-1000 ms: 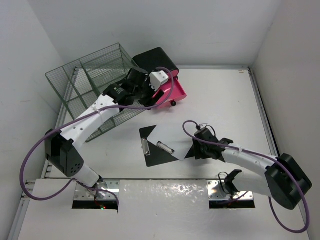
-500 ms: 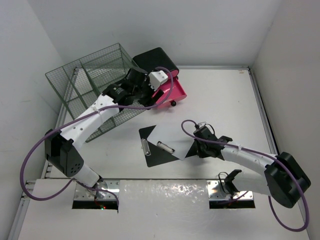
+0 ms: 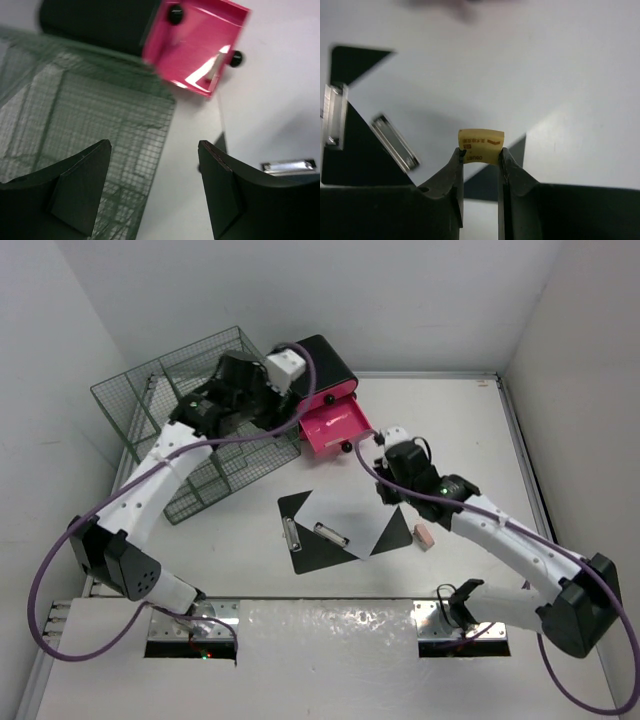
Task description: Organize the desk
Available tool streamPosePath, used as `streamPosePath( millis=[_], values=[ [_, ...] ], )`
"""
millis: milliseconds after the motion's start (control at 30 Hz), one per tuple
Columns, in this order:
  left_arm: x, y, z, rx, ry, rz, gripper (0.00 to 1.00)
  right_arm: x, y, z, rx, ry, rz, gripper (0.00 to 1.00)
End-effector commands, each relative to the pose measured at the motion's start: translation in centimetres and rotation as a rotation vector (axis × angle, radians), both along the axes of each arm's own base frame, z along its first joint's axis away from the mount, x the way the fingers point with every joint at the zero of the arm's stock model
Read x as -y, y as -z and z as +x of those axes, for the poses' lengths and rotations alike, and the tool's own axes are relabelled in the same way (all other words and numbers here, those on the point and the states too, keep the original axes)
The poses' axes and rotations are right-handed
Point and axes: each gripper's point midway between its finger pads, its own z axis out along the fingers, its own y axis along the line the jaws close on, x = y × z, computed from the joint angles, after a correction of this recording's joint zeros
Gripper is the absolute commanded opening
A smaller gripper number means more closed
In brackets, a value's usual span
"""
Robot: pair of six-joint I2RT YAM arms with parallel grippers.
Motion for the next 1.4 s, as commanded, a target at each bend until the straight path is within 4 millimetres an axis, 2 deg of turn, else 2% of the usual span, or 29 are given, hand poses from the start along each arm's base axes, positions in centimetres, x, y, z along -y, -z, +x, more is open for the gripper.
streamPosePath(
  millis=[0, 33, 67, 100, 133, 167, 200, 233, 267, 300, 333, 367, 400, 467, 533, 667, 767, 867, 900, 933, 1033, 1133, 1167, 1233, 1267, 1300, 1333, 1367],
  values=[
    [-3.8, -5.5, 1.0, 0.111, -0.116, -0.124, 0.69, -4.1, -4.9, 4.7, 0.180, -0.122, 0.055, 0.00],
    [-4.5, -5.9, 0.7, 0.122, -0.130, -0.133, 0.69, -5.5, -7.7, 6.7, 0.250, -0.136, 0.093, 0.00],
    [-5.4, -6.2, 0.8, 0.134, -0.152, -0.139, 0.69, -6.3, -6.5, 8.1, 0.228, -0.161, 0.058, 0.00],
    [-5.8, -6.4, 0.6, 0.141, -0.160, -0.142, 0.69, -7.0, -7.1, 9.5, 0.241, -0.169, 0.064, 0.00],
    [-6.4, -7.0, 0.0, 0.157, -0.161, -0.148, 0.69, -8.5, -9.5, 11.4, 0.292, -0.190, 0.113, 0.00],
    [-6.7, -7.3, -0.4, 0.164, -0.163, -0.149, 0.69, -8.6, -7.4, 13.6, 0.250, -0.177, 0.096, 0.00],
    [-7.0, -7.5, -0.8, 0.169, -0.166, -0.149, 0.69, -8.9, -7.2, 15.0, 0.248, -0.180, 0.103, 0.00],
    [-7.9, -8.2, -1.5, 0.190, -0.184, -0.149, 0.69, -9.7, -8.9, 16.8, 0.276, -0.189, 0.127, 0.00],
    [-8.4, -8.6, -1.8, 0.202, -0.198, -0.144, 0.69, -9.3, -8.3, 18.3, 0.264, -0.175, 0.109, 0.00],
    [-9.6, -8.8, -2.1, 0.212, -0.235, -0.123, 0.69, -10.1, -7.2, 20.2, 0.235, -0.180, 0.096, 0.00],
    [-10.2, -8.8, -2.2, 0.217, -0.256, -0.109, 0.69, -10.6, -6.7, 21.0, 0.218, -0.198, 0.107, 0.00],
    [-10.7, -8.7, -2.2, 0.222, -0.274, -0.094, 0.69, -11.1, -4.4, 21.9, 0.173, -0.205, 0.099, 0.00],
    [-11.9, -8.2, -2.1, 0.228, -0.323, -0.059, 0.69, -11.6, -5.0, 22.8, 0.185, -0.204, 0.112, 0.00],
    [-12.6, -7.7, -2.0, 0.232, -0.357, -0.036, 0.69, -12.1, -4.0, 23.3, 0.165, -0.208, 0.125, 0.00],
    [-13.1, -6.4, -1.9, 0.213, -0.373, -0.013, 0.69, -11.8, -2.8, 24.1, 0.157, -0.172, 0.110, 0.06],
    [-12.7, -5.7, -1.5, 0.203, -0.362, -0.017, 0.69, -11.2, -1.0, 24.4, 0.128, -0.142, 0.089, 0.17],
    [-12.5, -5.8, -1.2, 0.207, -0.354, -0.024, 0.69, -11.0, 0.0, 24.0, 0.116, -0.141, 0.081, 0.31],
    [-12.2, -5.8, -1.1, 0.207, -0.342, -0.032, 0.69, -10.9, 0.1, 24.3, 0.124, -0.149, 0.074, 0.50],
    [-12.2, -5.9, -1.1, 0.207, -0.343, -0.033, 0.69, -10.7, 0.2, 24.2, 0.112, -0.151, 0.067, 0.52],
    [-12.2, -5.8, -1.2, 0.206, -0.342, -0.031, 0.69, -10.7, 0.1, 24.2, 0.111, -0.156, 0.061, 0.59],
    [-12.3, -5.6, -1.3, 0.197, -0.338, -0.023, 0.69, -10.7, -1.4, 24.2, 0.133, -0.189, 0.052, 0.65],
    [-12.5, -5.3, -1.4, 0.193, -0.346, -0.013, 0.69, -10.2, -4.3, 23.8, 0.181, -0.196, 0.044, 0.66],
    [-12.6, -5.5, -1.4, 0.197, -0.351, -0.012, 0.69, -9.7, -5.8, 23.1, 0.204, -0.190, 0.048, 0.65],
    [-12.7, -5.5, -1.5, 0.197, -0.352, -0.007, 0.69, -8.7, -7.2, 22.4, 0.240, -0.158, 0.060, 0.61],
    [-12.7, -5.5, -1.5, 0.196, -0.350, -0.006, 0.69, -7.8, -7.2, 20.7, 0.239, -0.149, 0.069, 0.52],
    [-12.6, -5.5, -1.5, 0.194, -0.347, -0.009, 0.69, -7.8, -7.8, 20.4, 0.272, -0.141, 0.103, 0.38],
    [-12.5, -5.2, -1.5, 0.190, -0.344, -0.009, 0.69, -7.4, -5.3, 18.8, 0.225, -0.150, 0.103, 0.08],
    [-12.3, -5.0, -1.5, 0.183, -0.331, -0.014, 0.69, -7.4, -6.4, 18.2, 0.263, -0.158, 0.133, 0.00]
  ],
)
